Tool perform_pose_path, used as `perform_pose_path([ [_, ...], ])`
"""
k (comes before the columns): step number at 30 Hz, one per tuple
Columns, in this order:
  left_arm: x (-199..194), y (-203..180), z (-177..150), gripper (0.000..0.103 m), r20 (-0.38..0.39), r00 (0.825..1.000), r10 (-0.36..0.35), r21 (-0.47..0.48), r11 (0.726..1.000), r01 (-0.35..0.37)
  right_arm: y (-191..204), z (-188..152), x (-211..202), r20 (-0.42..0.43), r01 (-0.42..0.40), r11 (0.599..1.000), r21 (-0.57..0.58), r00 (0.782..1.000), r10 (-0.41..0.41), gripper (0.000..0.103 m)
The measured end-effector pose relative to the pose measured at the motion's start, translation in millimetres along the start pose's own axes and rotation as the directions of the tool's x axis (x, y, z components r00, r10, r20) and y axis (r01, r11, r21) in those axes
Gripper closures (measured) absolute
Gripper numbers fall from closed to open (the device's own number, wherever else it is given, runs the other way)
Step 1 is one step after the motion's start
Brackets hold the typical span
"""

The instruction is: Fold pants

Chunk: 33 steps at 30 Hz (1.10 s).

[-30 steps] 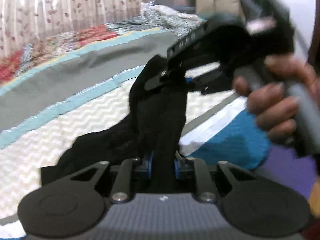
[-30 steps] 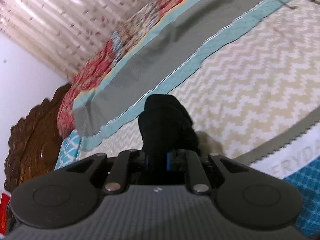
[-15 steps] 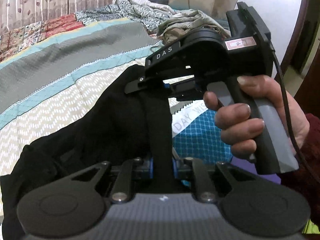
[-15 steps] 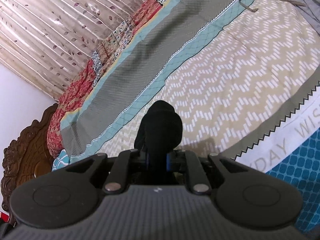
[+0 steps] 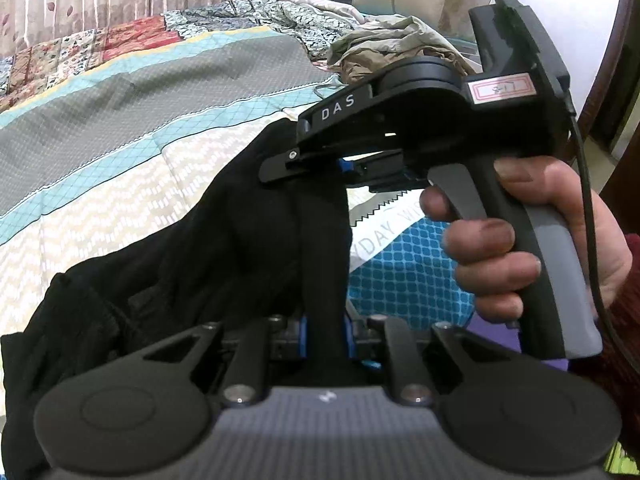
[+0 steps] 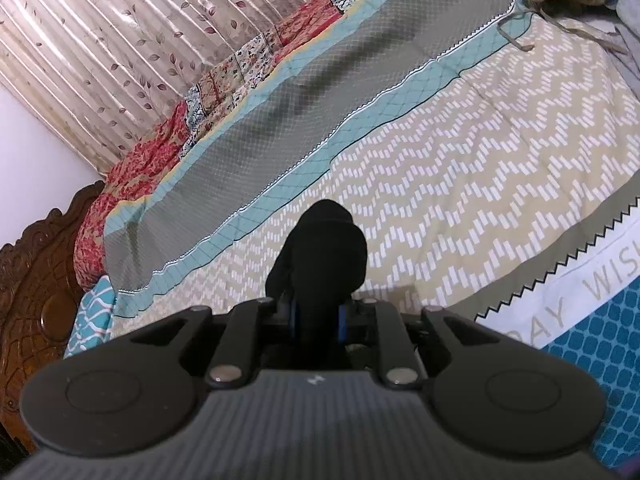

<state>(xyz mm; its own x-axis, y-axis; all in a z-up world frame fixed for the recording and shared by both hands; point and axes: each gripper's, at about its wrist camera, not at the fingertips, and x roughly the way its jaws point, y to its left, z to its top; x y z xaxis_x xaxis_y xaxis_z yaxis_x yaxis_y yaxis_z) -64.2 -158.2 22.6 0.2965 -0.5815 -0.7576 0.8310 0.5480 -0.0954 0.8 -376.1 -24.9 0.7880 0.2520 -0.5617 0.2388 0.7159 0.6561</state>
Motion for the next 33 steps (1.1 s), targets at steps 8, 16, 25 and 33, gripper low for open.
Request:
perform_pose_path([
  [8, 2, 0, 1, 0.088, -0.006, 1.0, 0.005, -0.006, 1.0, -0.005, 12, -14, -10, 0.024, 0.022, 0.999, -0.03, 0.999, -0.021, 0.074],
  [16, 6, -3, 3, 0.088, -0.012, 1.0, 0.011, -0.008, 1.0, -0.011, 13, -22, -8, 0.016, 0.047, 0.998, -0.033, 0.999, -0.047, 0.073],
  [25, 7, 4, 0, 0.088, -0.007, 1.0, 0.0, -0.046, 0.999, 0.0, 13, -22, -13, 0.055, 0.042, 0.999, -0.013, 0.998, -0.041, 0.09],
  [33, 14, 17, -2, 0.088, -0.036, 0.999, -0.035, -0.11, 0.993, 0.031, 14, -31, -16, 0.034, 0.068, 0.997, -0.036, 0.997, -0.067, 0.038],
])
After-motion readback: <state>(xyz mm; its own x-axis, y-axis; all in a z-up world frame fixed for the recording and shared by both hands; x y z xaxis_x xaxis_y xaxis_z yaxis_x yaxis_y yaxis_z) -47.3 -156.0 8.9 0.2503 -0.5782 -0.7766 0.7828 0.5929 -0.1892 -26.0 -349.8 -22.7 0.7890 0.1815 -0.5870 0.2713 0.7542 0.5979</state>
